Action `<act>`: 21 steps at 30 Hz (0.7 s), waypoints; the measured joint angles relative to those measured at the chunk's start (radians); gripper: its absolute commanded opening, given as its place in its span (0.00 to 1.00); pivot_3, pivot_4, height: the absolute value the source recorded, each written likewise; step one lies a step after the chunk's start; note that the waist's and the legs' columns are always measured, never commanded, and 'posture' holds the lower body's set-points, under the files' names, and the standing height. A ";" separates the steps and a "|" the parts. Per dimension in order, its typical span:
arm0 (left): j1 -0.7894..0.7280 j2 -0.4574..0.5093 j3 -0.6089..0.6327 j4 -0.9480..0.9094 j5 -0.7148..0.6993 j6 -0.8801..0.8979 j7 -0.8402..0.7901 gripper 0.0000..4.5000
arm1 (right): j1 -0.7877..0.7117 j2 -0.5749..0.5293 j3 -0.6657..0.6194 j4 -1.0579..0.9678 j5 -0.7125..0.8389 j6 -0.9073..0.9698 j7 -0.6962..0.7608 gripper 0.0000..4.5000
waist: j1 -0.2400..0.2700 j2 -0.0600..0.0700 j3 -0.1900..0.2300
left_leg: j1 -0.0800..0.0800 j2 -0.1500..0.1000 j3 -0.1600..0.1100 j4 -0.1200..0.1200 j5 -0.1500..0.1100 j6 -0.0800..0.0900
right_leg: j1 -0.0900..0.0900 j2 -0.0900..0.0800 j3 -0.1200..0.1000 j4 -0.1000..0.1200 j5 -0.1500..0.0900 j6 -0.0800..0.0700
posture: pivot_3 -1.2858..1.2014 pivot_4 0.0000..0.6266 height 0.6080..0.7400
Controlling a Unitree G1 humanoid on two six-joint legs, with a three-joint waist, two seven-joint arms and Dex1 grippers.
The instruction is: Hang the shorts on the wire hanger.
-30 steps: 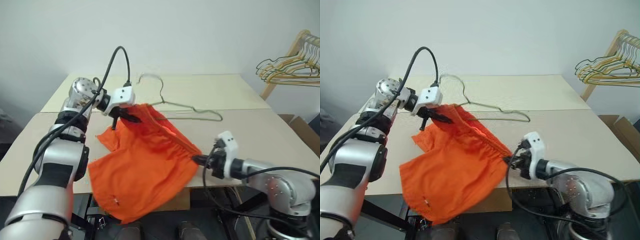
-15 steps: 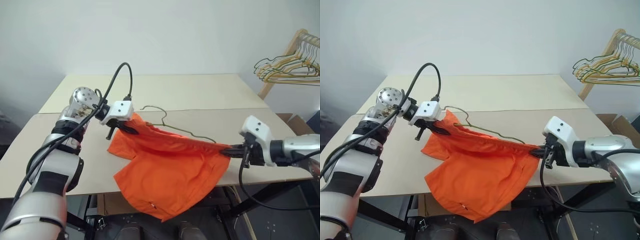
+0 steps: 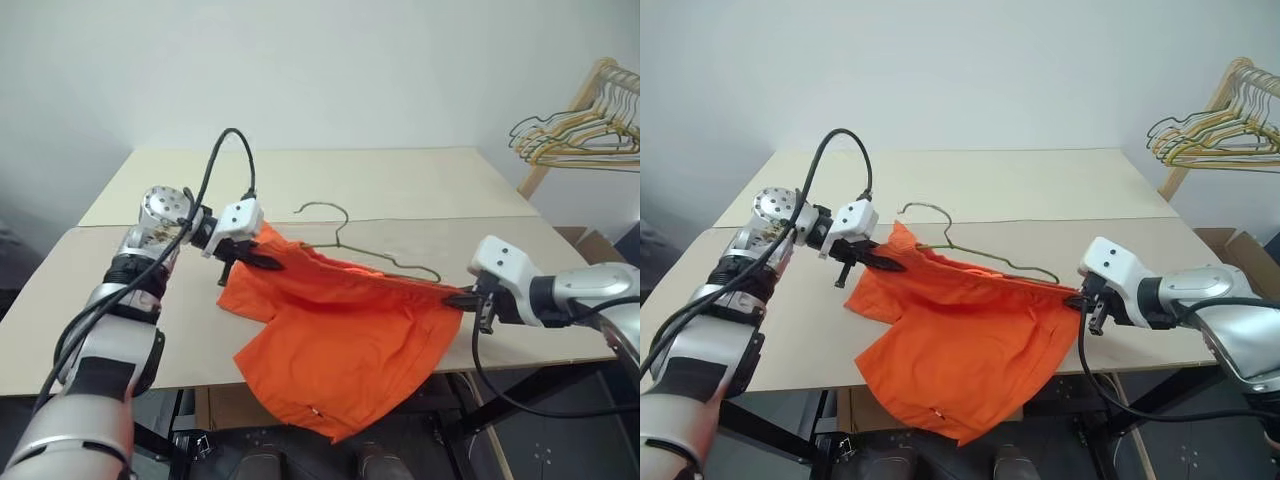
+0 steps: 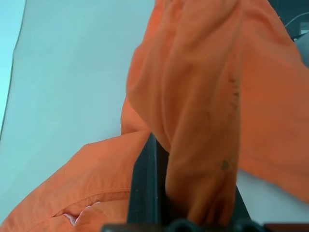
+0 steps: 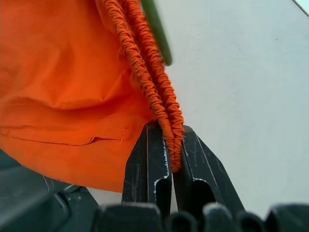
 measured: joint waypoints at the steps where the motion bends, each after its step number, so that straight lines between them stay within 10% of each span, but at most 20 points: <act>1: 0.000 0.003 -0.010 -0.002 0.001 -0.013 0.001 0.00 | -0.001 0.000 0.003 0.002 0.000 -0.002 0.004 0.00 | 0.000 0.000 0.000 | 0.000 0.000 0.000 0.000 0.000 0.000 | 0.000 0.000 0.000 0.000 -0.001 -0.001 | 0.54 0.00 1.00; 21: 0.022 -0.024 0.021 -0.036 -0.087 0.030 -0.001 0.00 | 0.010 -0.001 0.049 0.056 -0.095 -0.060 0.018 0.00 | 0.000 0.000 0.000 | 0.000 0.000 0.000 0.000 0.000 0.000 | 0.000 0.000 0.000 0.000 -0.001 -0.002 | 0.55 0.00 1.00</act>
